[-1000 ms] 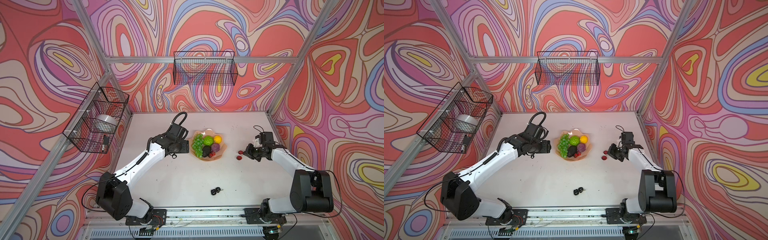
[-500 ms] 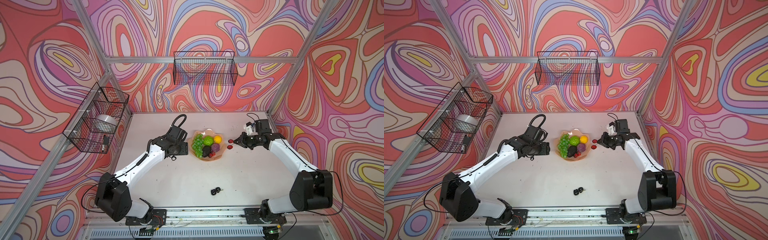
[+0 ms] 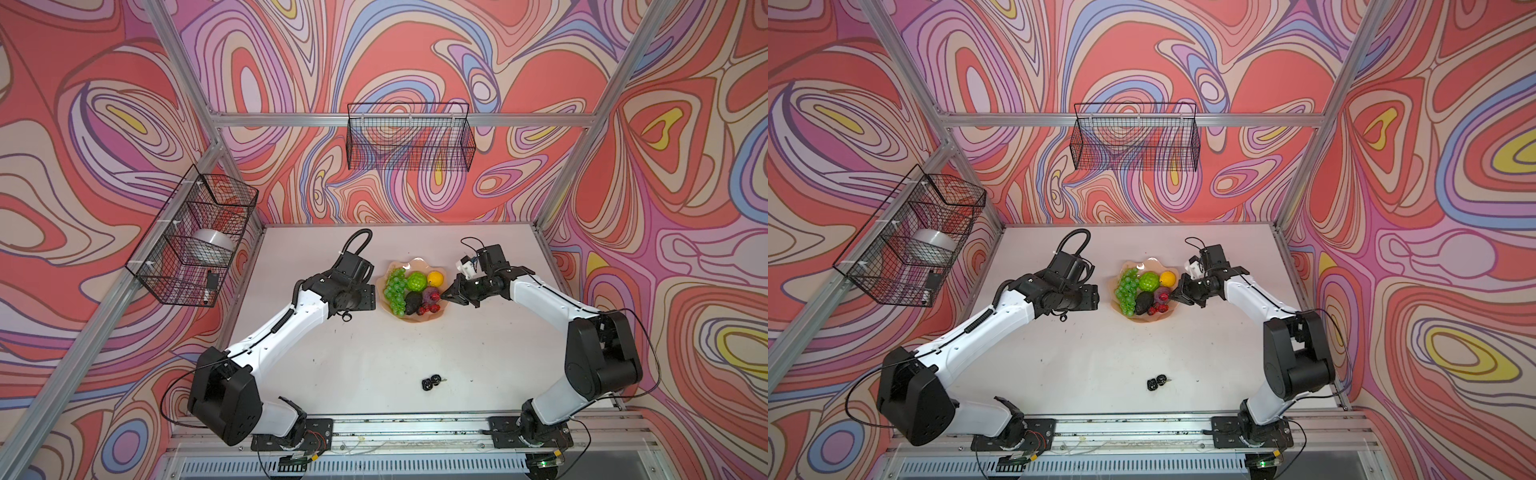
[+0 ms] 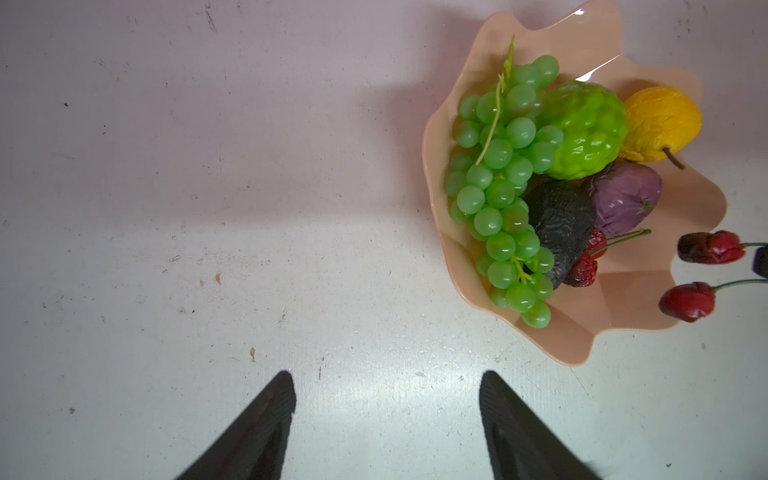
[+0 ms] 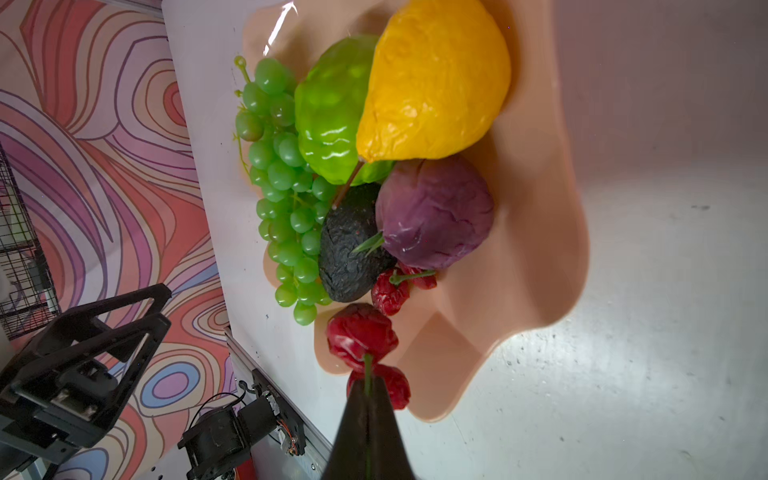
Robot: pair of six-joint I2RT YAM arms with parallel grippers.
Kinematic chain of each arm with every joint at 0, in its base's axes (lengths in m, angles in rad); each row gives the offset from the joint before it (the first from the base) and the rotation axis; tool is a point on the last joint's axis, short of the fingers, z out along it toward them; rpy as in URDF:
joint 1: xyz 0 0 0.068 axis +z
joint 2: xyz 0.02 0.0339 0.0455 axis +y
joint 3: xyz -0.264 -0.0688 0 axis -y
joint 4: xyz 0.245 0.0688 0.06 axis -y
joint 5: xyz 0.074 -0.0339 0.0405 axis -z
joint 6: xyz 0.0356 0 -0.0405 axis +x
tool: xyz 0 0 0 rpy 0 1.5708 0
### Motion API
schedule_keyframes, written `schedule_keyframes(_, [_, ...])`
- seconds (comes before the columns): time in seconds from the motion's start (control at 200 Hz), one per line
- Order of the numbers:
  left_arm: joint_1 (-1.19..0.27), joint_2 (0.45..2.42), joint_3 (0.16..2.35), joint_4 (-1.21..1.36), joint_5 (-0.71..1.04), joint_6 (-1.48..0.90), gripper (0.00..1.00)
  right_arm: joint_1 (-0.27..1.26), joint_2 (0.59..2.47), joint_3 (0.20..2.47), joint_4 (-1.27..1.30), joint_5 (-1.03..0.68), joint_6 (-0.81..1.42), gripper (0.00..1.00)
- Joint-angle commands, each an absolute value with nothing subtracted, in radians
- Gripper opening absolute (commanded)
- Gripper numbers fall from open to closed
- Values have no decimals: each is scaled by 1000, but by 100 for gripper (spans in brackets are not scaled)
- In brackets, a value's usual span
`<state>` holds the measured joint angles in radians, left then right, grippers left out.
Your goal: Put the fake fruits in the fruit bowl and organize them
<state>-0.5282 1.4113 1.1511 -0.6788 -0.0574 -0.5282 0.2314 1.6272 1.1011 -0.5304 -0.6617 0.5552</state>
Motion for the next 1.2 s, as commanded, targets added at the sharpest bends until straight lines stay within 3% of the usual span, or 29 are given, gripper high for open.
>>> schedule_keyframes(0.0, [-522, 1394, 1141, -683, -76, -539, 74, 238, 1663, 1101, -519, -677, 542, 0])
schedule_keyframes(0.556, [-522, 1420, 1167, -689, -66, -527, 74, 244, 1750, 1176, -627, -544, 413, 0])
schedule_keyframes(0.781, [-522, 1429, 1187, -708, -62, -517, 74, 244, 1804, 1229, -626, -547, 402, 10])
schedule_keyframes(0.997, [-522, 1440, 1204, -734, -12, -504, 73, 247, 1818, 1290, -685, -516, 355, 34])
schedule_keyframes(1.192, [-523, 1461, 1238, -768, 104, -466, 72, 247, 1777, 1345, -747, -470, 301, 44])
